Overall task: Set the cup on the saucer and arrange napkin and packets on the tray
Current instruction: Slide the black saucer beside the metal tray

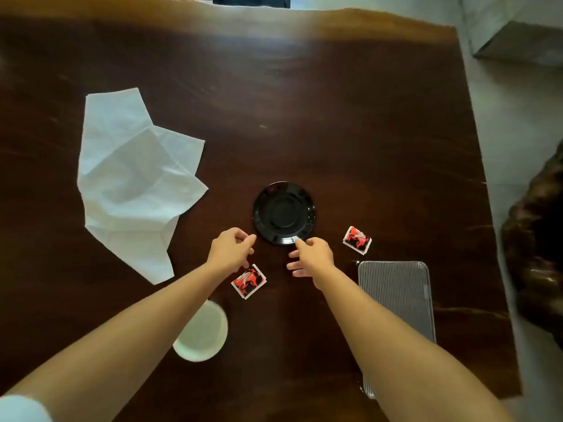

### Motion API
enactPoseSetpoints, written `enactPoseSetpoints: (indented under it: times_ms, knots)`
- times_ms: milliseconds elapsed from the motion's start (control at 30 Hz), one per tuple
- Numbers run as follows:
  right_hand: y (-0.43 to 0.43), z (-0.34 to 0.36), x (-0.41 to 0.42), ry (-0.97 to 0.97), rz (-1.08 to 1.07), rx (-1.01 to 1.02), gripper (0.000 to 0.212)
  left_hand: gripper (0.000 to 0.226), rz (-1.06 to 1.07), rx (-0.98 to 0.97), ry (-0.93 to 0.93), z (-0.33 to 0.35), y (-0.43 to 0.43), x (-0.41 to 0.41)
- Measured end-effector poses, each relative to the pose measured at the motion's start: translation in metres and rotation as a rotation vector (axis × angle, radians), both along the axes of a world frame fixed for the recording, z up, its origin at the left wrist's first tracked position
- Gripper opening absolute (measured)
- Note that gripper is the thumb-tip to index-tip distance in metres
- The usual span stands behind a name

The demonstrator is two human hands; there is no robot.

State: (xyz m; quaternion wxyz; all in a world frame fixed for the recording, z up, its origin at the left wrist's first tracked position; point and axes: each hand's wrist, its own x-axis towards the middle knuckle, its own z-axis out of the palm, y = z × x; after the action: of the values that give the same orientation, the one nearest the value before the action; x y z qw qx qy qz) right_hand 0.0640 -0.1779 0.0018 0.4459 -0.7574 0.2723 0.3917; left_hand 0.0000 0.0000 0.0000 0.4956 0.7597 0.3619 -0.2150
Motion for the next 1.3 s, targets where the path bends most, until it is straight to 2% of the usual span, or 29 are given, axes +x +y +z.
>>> enactPoseSetpoints:
  times_ms: [100, 333, 467, 633, 867, 1033, 1167, 1300]
  knots:
    - [0.005, -0.006, 0.002, 0.034, -0.108, 0.021, 0.035, 0.022, 0.073, -0.086, 0.012, -0.008, -0.004, 0.006]
    - [0.006, -0.012, 0.005, 0.060, -0.204, 0.063, 0.015, 0.020, 0.194, -0.188, 0.035, -0.020, -0.012, 0.024]
    - [-0.004, -0.008, 0.008, 0.041, -0.229, 0.067, 0.008, 0.011, 0.143, -0.181, 0.063, -0.023, -0.019, 0.029]
    - [-0.021, 0.008, -0.004, 0.064, -0.204, 0.078, 0.006, 0.011, 0.186, -0.245, 0.132, -0.011, -0.032, 0.017]
    - [-0.057, 0.026, -0.041, 0.086, -0.165, 0.104, 0.006, 0.019, 0.210, -0.204, 0.132, 0.014, -0.064, -0.020]
    - [-0.090, 0.038, -0.076, 0.037, -0.083, 0.090, 0.008, 0.010, 0.243, -0.195, 0.143, 0.030, -0.102, -0.066]
    - [-0.122, 0.042, -0.112, 0.040, -0.034, 0.080, 0.016, 0.015, 0.307, -0.210, 0.169, 0.028, -0.137, -0.109]
    - [-0.146, 0.035, -0.142, 0.065, -0.013, 0.066, 0.014, 0.014, 0.333, -0.191, 0.197, 0.022, -0.164, -0.143]
